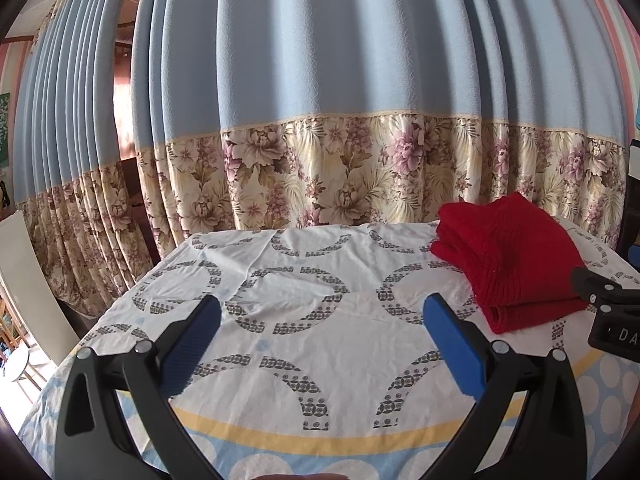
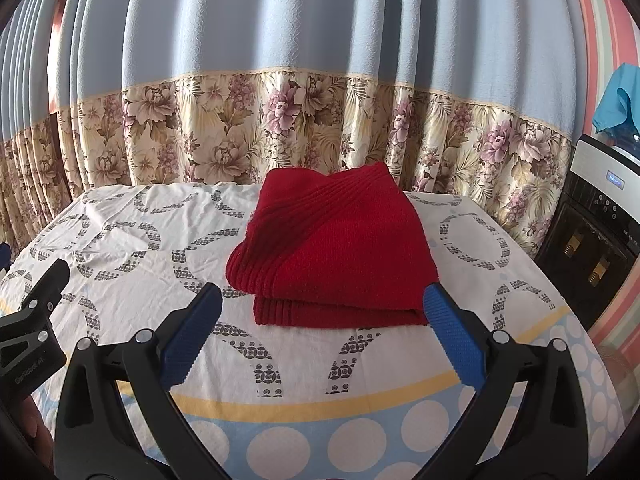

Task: Fold small clothes

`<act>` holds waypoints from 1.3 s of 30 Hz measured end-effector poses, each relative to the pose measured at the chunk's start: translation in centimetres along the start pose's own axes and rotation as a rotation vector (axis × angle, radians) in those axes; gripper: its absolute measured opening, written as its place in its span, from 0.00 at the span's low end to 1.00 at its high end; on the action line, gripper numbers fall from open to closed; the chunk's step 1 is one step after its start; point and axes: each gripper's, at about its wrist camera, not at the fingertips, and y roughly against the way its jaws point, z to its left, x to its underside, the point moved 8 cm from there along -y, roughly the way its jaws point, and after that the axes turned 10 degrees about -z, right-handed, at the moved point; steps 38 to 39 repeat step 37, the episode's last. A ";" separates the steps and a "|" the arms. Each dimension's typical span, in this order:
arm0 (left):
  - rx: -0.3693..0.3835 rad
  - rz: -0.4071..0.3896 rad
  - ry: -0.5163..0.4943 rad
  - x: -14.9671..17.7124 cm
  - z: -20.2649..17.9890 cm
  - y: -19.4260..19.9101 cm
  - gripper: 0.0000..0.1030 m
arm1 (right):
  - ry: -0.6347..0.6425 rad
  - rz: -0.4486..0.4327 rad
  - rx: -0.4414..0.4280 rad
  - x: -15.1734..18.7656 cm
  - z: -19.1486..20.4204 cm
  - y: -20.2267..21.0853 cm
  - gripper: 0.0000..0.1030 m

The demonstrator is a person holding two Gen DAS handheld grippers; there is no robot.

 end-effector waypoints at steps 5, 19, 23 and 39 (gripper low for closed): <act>-0.006 0.003 0.004 -0.1 0.1 -0.1 0.99 | 0.002 0.000 0.000 0.0 0.0 0.0 0.97; -0.003 0.004 -0.002 -0.1 0.0 -0.2 0.99 | 0.004 0.000 0.000 0.1 -0.1 0.0 0.97; -0.010 -0.009 -0.008 -0.2 0.0 -0.1 0.99 | 0.006 -0.001 0.000 0.2 0.1 -0.1 0.97; -0.003 0.015 0.012 0.2 -0.2 -0.5 0.99 | 0.004 0.006 -0.011 0.2 0.1 -0.1 0.97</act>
